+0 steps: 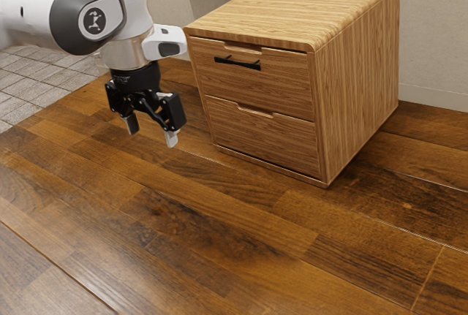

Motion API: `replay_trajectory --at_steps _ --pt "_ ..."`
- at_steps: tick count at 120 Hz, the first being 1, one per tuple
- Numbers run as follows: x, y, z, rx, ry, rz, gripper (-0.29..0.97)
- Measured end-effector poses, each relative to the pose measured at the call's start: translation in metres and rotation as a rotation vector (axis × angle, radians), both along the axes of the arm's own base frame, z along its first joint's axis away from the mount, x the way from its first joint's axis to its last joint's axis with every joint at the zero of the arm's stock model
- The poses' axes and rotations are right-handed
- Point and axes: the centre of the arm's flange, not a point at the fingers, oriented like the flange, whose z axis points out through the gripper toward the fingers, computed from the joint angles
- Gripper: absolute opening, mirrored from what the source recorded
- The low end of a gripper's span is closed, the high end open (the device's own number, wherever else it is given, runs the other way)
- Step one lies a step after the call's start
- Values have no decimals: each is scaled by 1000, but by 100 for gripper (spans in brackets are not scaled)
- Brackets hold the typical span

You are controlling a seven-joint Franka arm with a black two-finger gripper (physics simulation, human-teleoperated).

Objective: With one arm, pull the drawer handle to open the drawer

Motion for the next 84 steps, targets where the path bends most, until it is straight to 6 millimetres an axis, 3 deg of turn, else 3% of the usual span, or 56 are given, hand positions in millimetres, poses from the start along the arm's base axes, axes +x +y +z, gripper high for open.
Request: replay_trajectory --at_steps 24,28,38,48,54,65,84 --pt "1 5 -3 -10 4 10 68" --pt "-4 5 13 -11 -27 11 68" --pt "-31 4 77 -16 -158 50 68" --pt "-44 2 99 -73 -213 179 68" --pt "-39 3 96 -101 -217 283 68" --pt "-8 10 63 -124 -199 498 68" --pt "25 8 34 -143 -239 778 68"
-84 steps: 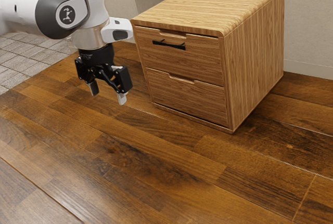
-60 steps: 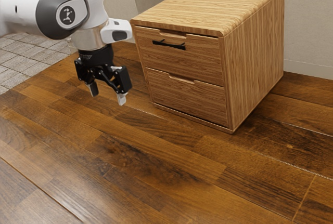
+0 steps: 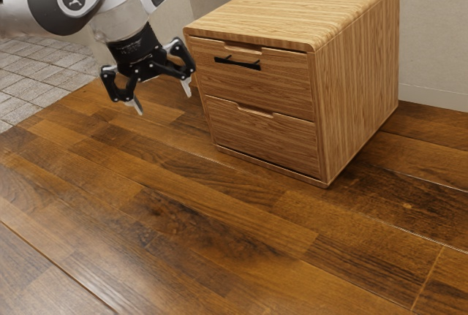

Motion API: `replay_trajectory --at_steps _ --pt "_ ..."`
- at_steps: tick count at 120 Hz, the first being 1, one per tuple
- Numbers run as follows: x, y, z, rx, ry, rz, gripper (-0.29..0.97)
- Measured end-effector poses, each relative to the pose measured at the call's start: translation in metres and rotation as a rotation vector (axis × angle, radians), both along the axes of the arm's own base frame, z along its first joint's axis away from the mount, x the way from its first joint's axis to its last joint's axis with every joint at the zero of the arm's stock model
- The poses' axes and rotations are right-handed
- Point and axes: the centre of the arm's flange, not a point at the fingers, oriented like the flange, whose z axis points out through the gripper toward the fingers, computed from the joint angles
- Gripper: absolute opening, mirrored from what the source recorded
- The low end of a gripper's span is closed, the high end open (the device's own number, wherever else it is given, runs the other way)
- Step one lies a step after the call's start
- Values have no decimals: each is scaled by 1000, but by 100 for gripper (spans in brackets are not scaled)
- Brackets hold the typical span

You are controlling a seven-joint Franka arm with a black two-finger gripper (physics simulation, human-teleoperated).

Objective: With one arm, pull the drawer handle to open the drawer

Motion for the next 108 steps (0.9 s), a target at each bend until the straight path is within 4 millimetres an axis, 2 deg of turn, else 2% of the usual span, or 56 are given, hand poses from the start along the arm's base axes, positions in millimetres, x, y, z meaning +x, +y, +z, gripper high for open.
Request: replay_trajectory --at_steps 9,21,37,46,82,108 --pt "17 -14 -15 2 -6 75 68" --pt "26 -25 -14 -15 -59 159 68" --pt "36 -25 -10 -98 -131 279 68" --pt "38 -17 -7 -164 -157 351 68" --pt "41 -21 1 -205 -207 500 68" --pt "54 -22 -5 -227 -233 569 68"
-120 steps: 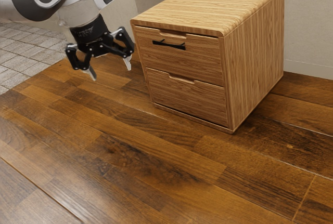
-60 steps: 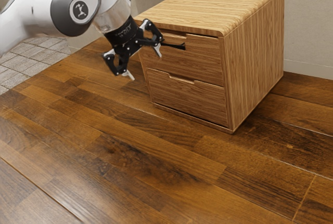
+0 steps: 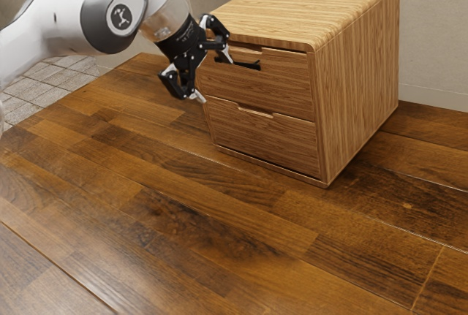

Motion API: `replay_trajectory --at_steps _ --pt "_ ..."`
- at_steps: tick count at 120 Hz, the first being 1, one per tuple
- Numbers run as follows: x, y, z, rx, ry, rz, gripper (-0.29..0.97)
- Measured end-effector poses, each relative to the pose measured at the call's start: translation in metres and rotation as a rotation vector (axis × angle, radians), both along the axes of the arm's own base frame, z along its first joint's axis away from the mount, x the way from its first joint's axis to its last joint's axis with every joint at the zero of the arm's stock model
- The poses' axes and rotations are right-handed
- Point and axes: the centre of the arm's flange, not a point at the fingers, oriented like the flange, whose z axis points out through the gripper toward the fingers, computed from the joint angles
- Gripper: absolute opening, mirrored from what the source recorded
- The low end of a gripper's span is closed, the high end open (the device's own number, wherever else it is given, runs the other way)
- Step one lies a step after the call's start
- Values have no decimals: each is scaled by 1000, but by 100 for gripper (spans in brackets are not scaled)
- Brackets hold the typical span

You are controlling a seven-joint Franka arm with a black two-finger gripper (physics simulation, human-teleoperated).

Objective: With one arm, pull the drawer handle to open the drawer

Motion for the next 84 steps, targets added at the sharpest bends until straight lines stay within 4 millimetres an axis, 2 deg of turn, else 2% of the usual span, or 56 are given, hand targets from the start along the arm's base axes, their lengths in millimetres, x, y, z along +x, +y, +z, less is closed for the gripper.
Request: replay_trajectory --at_steps 32,55,84 --pt "21 6 -7 -16 -31 69 68" --pt "27 17 -12 -26 -36 114 68" --pt "41 10 -17 -35 -55 127 68"
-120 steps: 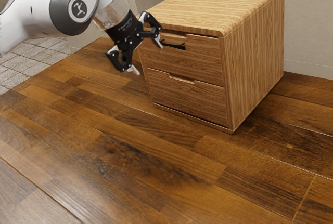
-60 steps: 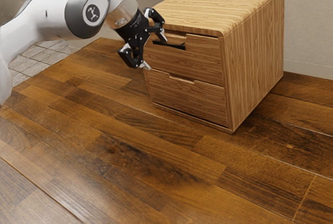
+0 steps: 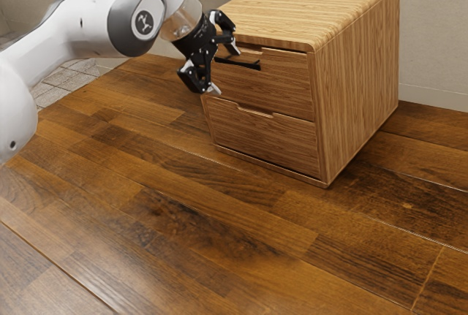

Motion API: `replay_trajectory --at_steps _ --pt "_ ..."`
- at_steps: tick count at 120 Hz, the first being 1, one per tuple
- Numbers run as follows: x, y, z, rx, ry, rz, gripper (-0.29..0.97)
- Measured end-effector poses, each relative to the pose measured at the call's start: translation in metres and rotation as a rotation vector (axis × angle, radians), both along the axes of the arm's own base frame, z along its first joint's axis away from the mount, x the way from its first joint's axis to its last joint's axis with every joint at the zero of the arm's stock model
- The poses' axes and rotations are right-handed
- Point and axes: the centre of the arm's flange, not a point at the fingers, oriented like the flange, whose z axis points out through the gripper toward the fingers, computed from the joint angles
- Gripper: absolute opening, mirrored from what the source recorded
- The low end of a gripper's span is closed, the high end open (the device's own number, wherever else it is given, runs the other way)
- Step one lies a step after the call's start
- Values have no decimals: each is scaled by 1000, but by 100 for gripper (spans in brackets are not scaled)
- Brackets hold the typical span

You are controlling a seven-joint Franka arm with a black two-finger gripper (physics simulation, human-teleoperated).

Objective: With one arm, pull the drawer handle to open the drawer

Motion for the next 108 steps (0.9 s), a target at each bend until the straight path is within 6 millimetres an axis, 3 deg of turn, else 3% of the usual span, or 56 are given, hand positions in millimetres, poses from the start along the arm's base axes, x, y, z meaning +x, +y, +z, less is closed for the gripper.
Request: replay_trajectory --at_steps 69,108 --pt "10 6 -15 -15 4 39 67" --pt "9 2 -12 -28 -4 45 46"
